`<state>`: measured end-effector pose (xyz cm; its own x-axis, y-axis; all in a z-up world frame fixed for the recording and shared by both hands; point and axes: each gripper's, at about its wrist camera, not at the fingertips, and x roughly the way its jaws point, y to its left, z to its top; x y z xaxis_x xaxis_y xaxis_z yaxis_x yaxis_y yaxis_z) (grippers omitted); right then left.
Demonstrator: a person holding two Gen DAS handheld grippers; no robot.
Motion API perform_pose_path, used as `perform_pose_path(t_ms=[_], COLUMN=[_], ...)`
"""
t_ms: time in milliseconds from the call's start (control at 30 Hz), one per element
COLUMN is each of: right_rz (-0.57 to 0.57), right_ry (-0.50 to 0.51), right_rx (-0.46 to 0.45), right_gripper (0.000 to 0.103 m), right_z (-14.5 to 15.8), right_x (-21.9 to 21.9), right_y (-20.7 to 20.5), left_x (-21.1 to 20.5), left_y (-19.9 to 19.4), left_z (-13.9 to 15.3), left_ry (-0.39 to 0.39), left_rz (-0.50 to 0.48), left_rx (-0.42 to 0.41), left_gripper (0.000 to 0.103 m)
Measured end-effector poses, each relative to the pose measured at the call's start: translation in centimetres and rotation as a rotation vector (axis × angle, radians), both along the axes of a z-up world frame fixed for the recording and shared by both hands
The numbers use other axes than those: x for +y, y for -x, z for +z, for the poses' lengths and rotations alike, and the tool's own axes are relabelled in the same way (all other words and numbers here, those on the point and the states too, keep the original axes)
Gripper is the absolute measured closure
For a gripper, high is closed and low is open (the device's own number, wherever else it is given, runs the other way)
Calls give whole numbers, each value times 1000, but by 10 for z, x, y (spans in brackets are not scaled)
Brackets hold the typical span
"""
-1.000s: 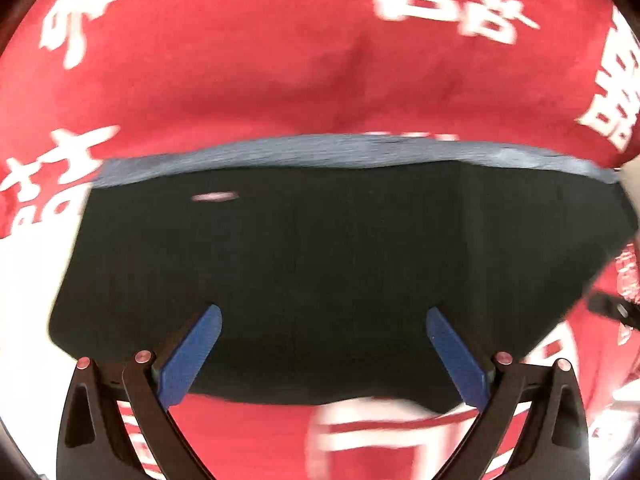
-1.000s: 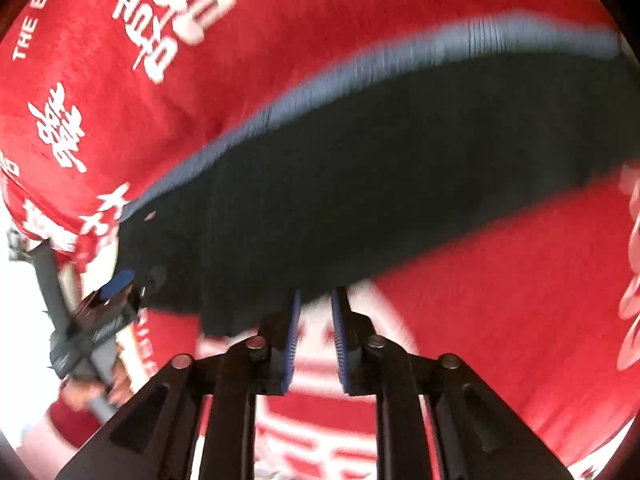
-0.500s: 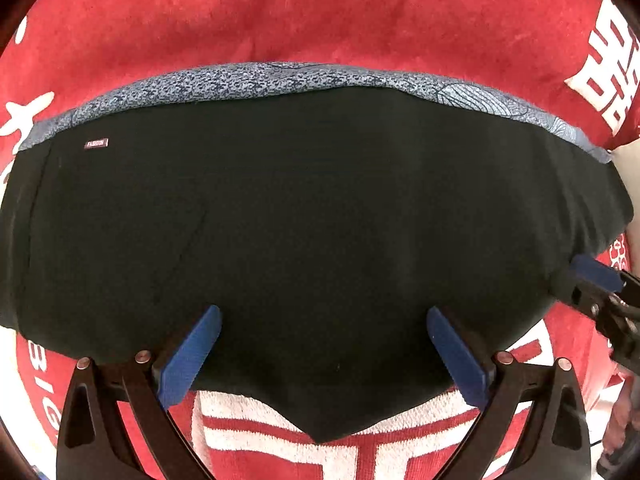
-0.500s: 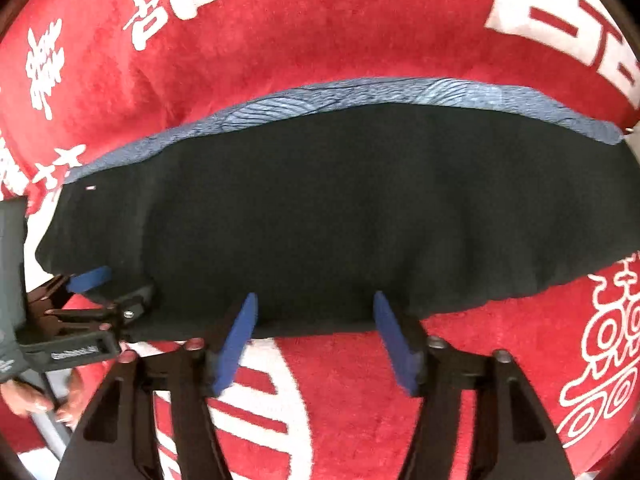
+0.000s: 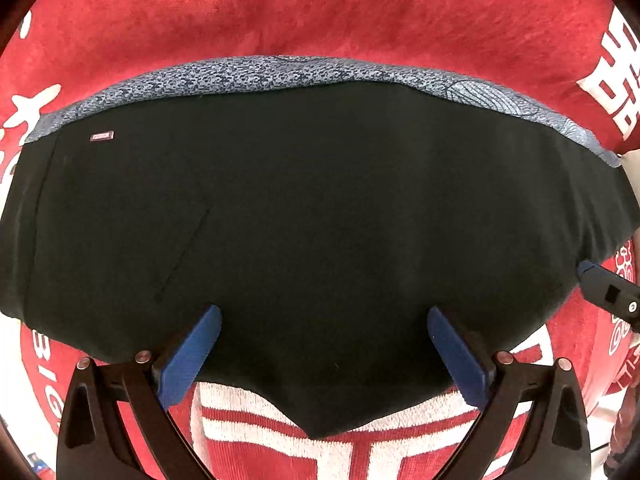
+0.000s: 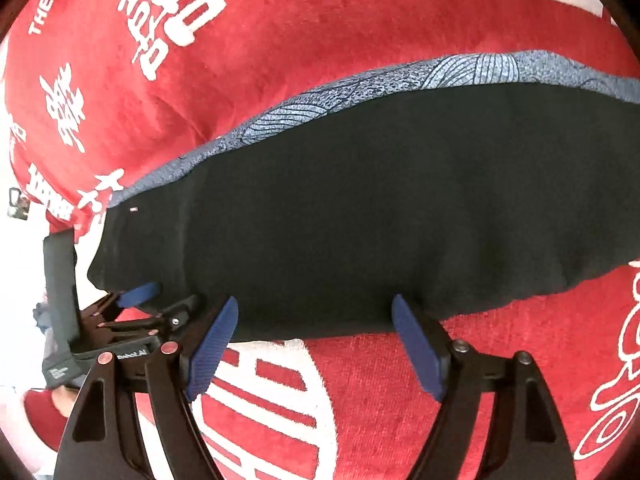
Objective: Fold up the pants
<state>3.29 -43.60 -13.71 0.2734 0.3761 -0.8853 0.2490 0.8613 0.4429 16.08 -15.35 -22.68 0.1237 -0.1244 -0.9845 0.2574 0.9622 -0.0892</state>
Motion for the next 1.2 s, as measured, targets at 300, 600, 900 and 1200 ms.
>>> perform_pose_path(t_ms=[300, 600, 900, 1200], right_rz=[-145, -265, -555, -720], right_ry=[-198, -295, -324, -369], right_rx=[15, 58, -65, -119], right_gripper=[21, 21, 21, 20], right_z=[-1, -1, 1, -12], right_x=[-26, -74, -161, -218], right_y=[14, 61, 104, 122], left_x=[-16, -50, -153, -262], left_y=[7, 17, 32, 30], left_z=[10, 30, 69, 67], left_ry=[-80, -261, -114, -55], left_rz=[-1, -40, -130, -168], left_rx=[-5, -60, -101, -125], left_gripper=[0, 0, 0, 0])
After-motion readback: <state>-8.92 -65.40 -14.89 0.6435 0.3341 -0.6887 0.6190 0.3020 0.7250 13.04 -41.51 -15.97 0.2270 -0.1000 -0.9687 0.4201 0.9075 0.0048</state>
